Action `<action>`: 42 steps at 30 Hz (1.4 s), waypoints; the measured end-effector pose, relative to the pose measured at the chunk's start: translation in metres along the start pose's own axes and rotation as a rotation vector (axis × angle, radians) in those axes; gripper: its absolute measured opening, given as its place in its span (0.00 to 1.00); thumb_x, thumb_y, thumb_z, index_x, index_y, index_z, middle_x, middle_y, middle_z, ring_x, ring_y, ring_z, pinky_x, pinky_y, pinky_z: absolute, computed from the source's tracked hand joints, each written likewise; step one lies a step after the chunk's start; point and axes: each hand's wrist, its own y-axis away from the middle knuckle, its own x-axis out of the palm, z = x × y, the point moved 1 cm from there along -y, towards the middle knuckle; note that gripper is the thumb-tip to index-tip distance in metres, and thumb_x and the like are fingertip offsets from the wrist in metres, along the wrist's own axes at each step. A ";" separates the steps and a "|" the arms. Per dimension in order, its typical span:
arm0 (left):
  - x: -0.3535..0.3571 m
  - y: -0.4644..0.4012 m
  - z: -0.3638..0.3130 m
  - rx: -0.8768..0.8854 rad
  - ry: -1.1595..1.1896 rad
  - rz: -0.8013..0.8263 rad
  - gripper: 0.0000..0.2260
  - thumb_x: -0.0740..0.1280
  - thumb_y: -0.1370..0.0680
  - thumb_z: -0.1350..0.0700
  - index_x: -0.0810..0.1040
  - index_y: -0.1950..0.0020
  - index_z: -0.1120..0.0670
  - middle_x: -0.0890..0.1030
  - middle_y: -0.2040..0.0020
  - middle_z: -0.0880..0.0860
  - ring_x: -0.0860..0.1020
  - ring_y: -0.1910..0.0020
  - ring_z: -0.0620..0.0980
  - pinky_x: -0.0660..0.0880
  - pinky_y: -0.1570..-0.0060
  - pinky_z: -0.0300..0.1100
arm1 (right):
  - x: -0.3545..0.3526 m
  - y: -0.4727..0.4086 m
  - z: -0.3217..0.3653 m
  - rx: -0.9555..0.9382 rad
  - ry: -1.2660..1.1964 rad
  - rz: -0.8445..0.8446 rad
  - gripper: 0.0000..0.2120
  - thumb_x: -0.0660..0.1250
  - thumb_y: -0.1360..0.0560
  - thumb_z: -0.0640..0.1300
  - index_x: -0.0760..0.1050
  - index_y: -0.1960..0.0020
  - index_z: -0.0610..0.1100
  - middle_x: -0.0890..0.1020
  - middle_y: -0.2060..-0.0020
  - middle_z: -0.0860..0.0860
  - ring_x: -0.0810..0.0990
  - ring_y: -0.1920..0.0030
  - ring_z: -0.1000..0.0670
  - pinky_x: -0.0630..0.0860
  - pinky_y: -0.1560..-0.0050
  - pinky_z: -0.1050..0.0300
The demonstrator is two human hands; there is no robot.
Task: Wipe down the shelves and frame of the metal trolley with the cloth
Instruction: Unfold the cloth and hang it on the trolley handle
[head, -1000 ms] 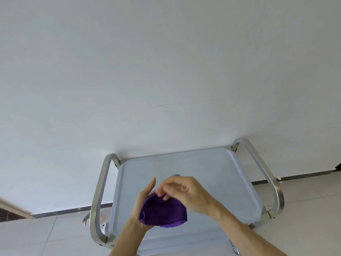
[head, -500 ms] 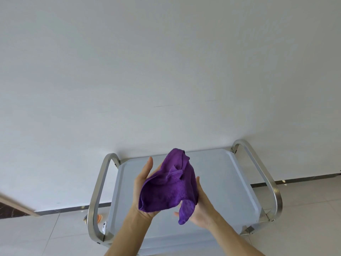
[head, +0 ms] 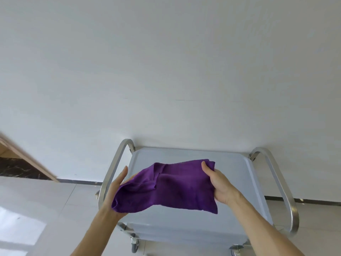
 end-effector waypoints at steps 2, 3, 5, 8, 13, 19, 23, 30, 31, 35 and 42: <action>-0.021 -0.007 0.006 -0.059 -0.042 -0.068 0.30 0.63 0.23 0.38 0.77 0.32 0.61 0.76 0.33 0.64 0.76 0.35 0.65 0.75 0.40 0.57 | 0.021 -0.008 0.017 -0.017 0.131 -0.012 0.22 0.69 0.23 0.57 0.81 0.43 0.39 0.85 0.47 0.42 0.86 0.50 0.43 0.82 0.55 0.50; -0.029 -0.011 0.009 -0.080 -0.079 -0.075 0.29 0.63 0.22 0.39 0.77 0.33 0.61 0.76 0.33 0.65 0.76 0.35 0.65 0.75 0.39 0.56 | 0.035 -0.012 0.024 -0.029 0.183 -0.010 0.21 0.68 0.23 0.57 0.81 0.44 0.39 0.86 0.48 0.41 0.86 0.50 0.43 0.83 0.54 0.50; -0.039 -0.019 0.016 -0.119 -0.152 -0.052 0.26 0.63 0.21 0.42 0.79 0.35 0.61 0.78 0.35 0.64 0.77 0.36 0.64 0.78 0.43 0.53 | 0.067 -0.018 0.035 -0.046 0.247 0.022 0.20 0.68 0.22 0.56 0.81 0.46 0.39 0.86 0.50 0.42 0.86 0.50 0.43 0.83 0.53 0.50; -0.044 -0.030 0.016 -0.145 -0.341 -0.060 0.23 0.72 0.26 0.44 0.81 0.36 0.56 0.83 0.41 0.61 0.82 0.42 0.59 0.81 0.49 0.48 | 0.118 -0.027 0.042 -0.058 0.267 0.098 0.18 0.67 0.21 0.55 0.81 0.46 0.39 0.87 0.52 0.42 0.86 0.51 0.43 0.82 0.55 0.53; -0.063 -0.044 -0.004 -0.088 -0.612 0.100 0.33 0.78 0.30 0.46 0.70 0.28 0.49 0.82 0.38 0.52 0.81 0.44 0.52 0.76 0.43 0.45 | 0.181 -0.044 0.048 -0.033 0.175 0.192 0.16 0.69 0.22 0.55 0.84 0.54 0.42 0.85 0.55 0.42 0.85 0.55 0.44 0.82 0.56 0.52; -0.103 -0.060 -0.040 -0.155 -0.397 0.219 0.41 0.76 0.34 0.34 0.74 0.31 0.58 0.78 0.35 0.64 0.78 0.37 0.62 0.74 0.38 0.56 | 0.214 -0.073 0.063 -0.008 0.118 0.145 0.19 0.72 0.26 0.59 0.86 0.51 0.42 0.85 0.49 0.44 0.85 0.49 0.45 0.81 0.50 0.53; -0.124 -0.071 -0.079 -0.134 -0.320 0.154 0.28 0.76 0.29 0.42 0.81 0.37 0.59 0.82 0.42 0.62 0.81 0.47 0.58 0.77 0.46 0.51 | 0.213 -0.091 0.076 -0.035 0.107 0.018 0.20 0.72 0.26 0.58 0.86 0.50 0.41 0.86 0.49 0.44 0.86 0.50 0.45 0.82 0.55 0.55; -0.180 -0.088 -0.187 0.022 -0.702 -0.168 0.10 0.64 0.19 0.57 0.84 0.53 0.54 0.77 0.59 0.54 0.74 0.66 0.49 0.69 0.68 0.40 | 0.200 -0.134 0.066 -0.047 0.392 -0.092 0.20 0.65 0.21 0.56 0.80 0.44 0.38 0.86 0.51 0.41 0.86 0.52 0.42 0.82 0.47 0.45; -0.186 -0.090 -0.200 0.016 -0.805 -0.177 0.10 0.63 0.18 0.55 0.83 0.54 0.54 0.76 0.61 0.51 0.73 0.68 0.49 0.67 0.69 0.40 | 0.202 -0.139 0.059 -0.025 0.438 -0.081 0.20 0.65 0.20 0.56 0.81 0.44 0.38 0.86 0.49 0.40 0.85 0.50 0.41 0.80 0.44 0.42; -0.203 -0.099 -0.241 0.038 -1.007 -0.200 0.10 0.64 0.20 0.52 0.83 0.53 0.54 0.80 0.61 0.49 0.76 0.62 0.48 0.72 0.64 0.41 | 0.215 -0.160 0.027 0.043 0.451 -0.077 0.20 0.63 0.19 0.55 0.80 0.43 0.38 0.85 0.47 0.39 0.84 0.47 0.38 0.79 0.45 0.39; -0.215 -0.128 -0.260 -0.018 -1.311 -0.347 0.09 0.65 0.22 0.47 0.82 0.53 0.50 0.80 0.61 0.51 0.76 0.66 0.50 0.75 0.69 0.40 | 0.245 -0.193 -0.011 0.091 0.455 -0.173 0.16 0.64 0.19 0.53 0.79 0.46 0.40 0.85 0.49 0.40 0.85 0.49 0.39 0.80 0.49 0.39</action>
